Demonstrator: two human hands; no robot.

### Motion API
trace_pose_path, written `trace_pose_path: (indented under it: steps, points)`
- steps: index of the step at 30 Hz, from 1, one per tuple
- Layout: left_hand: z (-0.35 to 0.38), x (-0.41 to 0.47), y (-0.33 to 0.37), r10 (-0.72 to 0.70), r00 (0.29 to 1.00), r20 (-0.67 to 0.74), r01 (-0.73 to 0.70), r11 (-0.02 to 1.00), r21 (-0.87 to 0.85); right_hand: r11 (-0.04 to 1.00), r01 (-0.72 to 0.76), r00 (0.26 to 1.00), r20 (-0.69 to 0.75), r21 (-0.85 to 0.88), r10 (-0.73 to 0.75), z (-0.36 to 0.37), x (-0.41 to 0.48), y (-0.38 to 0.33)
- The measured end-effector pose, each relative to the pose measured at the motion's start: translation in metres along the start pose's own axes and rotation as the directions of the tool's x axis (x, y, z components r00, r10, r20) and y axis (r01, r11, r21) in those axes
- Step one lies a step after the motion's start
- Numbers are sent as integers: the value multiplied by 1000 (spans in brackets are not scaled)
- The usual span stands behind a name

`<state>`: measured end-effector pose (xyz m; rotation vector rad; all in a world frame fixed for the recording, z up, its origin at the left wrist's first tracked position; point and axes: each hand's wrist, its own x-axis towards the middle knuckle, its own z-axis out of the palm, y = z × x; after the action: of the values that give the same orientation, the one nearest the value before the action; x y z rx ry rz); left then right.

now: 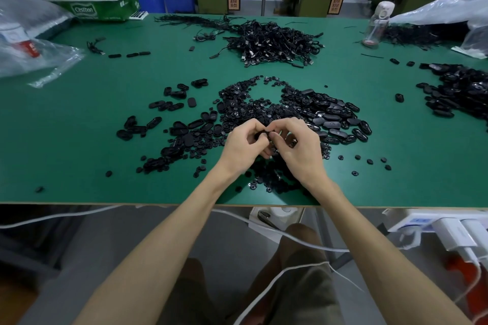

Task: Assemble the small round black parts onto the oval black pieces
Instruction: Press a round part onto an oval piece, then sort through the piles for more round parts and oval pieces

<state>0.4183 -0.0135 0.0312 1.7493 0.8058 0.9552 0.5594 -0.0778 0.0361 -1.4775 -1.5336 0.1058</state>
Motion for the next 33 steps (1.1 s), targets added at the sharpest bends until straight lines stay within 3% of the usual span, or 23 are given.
trace_pose_path:
  steps: [12,15,18,20,23,27,30,33]
  points:
    - [1,-1,1,10,1000,-13,-10,1000,-14,993,-85,995,-45,86,89,-4,0,-9]
    - [1,0,3,29,995,-100,-28,1000,5,982,-132,981,-127,133,149,-7,1,-6]
    - [-16,7,4,11,969,-246,1,999,50,918,-260,907,-250,298,339,-9,2,3]
    - [-39,16,2,-26,950,-311,82,982,169,848,-327,829,-304,418,470,-12,4,11]
    - [-82,23,-6,-67,932,-357,242,846,474,790,-381,806,-247,480,538,-12,5,18]
    - [-137,24,-24,-15,922,-388,342,504,793,806,-407,856,-128,431,500,-7,4,16]
    - [-161,20,-30,-78,926,-370,376,307,874,908,-379,914,-81,177,397,-4,4,16]
    - [-169,19,-35,-46,943,-329,330,244,912,971,-224,972,47,-86,228,3,5,14]
